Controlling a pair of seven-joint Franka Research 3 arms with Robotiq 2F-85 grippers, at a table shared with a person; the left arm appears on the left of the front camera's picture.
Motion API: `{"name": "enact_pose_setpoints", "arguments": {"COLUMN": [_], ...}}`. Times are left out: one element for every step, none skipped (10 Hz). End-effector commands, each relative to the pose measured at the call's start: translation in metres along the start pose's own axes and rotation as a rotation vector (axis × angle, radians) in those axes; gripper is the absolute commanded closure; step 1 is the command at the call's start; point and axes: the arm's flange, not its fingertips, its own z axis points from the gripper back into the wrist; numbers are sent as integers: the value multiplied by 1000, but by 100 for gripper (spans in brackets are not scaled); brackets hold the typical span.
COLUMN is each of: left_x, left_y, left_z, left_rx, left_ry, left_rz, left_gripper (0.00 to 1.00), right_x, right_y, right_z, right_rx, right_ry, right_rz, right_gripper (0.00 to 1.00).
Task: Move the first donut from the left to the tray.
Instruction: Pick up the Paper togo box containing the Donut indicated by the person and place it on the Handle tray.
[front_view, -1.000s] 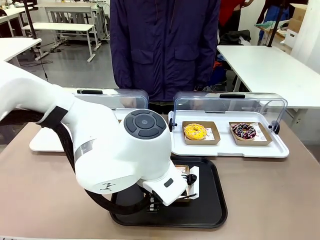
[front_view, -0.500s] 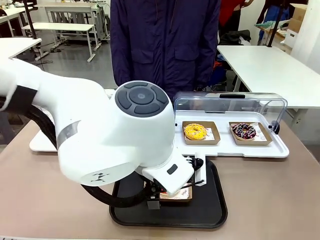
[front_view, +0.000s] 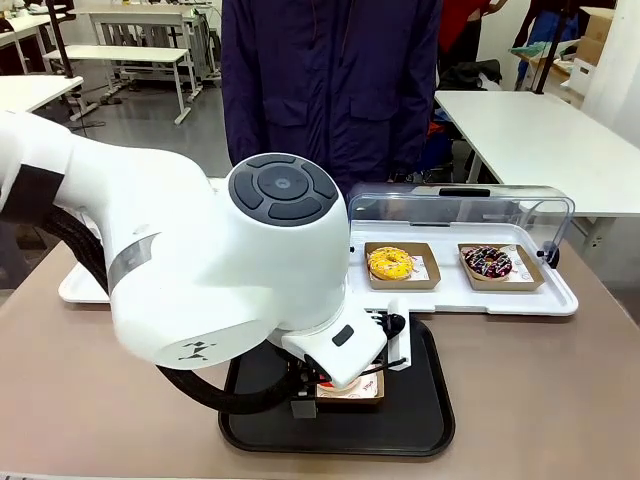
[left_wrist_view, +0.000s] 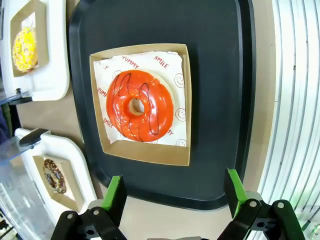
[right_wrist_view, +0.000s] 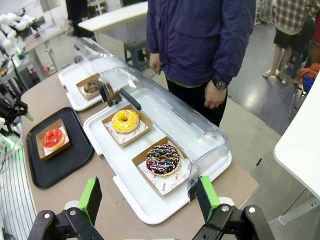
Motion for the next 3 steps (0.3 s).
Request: {"name": "enact_pose_setpoints", "arguments": {"left_x": [1, 1, 1], "left_y": [0, 0, 0], "left_z": [0, 0, 0], "left_rx": [6, 6, 6], "left_ry": [-10, -10, -10], "left_rz": [2, 2, 2], "left_gripper": [0, 0, 0], "right_x": [0, 0, 0], "right_y": [3, 3, 3], "right_z": [0, 0, 0], "right_rx": [7, 7, 7], "right_ry": [-5, -5, -5], "right_rz": [12, 12, 12], "right_gripper": [0, 0, 0]}}
